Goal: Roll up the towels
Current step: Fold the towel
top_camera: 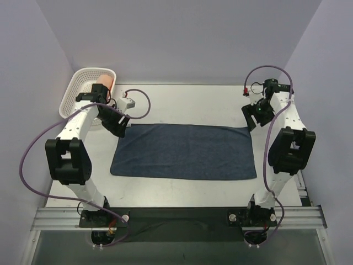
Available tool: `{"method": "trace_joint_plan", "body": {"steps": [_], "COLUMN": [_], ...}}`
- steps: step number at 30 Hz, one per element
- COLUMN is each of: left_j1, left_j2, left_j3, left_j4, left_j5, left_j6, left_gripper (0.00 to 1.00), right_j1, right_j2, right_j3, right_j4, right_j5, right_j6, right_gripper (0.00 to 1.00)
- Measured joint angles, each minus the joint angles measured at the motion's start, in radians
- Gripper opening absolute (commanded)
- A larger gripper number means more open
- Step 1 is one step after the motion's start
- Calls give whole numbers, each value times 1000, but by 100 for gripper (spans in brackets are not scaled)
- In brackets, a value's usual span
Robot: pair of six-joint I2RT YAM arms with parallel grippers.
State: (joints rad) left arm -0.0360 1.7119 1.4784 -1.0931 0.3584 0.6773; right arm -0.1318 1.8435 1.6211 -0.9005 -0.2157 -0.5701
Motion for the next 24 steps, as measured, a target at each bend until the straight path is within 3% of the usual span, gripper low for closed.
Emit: {"method": "trace_joint_plan", "body": {"steps": [5,13,24], "left_j1": [29,31,31], "left_j2": [158,324,442], "left_j3": [136,245,320], "left_j4": [52,105,153], "left_j5": [16,16,11], "left_j6": [-84,-176,-230], "left_gripper": [60,56,61], "right_j1": [-14,-20,-18], "right_j2": [217,394,478], "right_j3": [168,274,362], "right_j4": [17,18,29], "right_j5": [-2,-3,-12], "right_j6": [54,114,163], "right_gripper": [45,45,40]}}
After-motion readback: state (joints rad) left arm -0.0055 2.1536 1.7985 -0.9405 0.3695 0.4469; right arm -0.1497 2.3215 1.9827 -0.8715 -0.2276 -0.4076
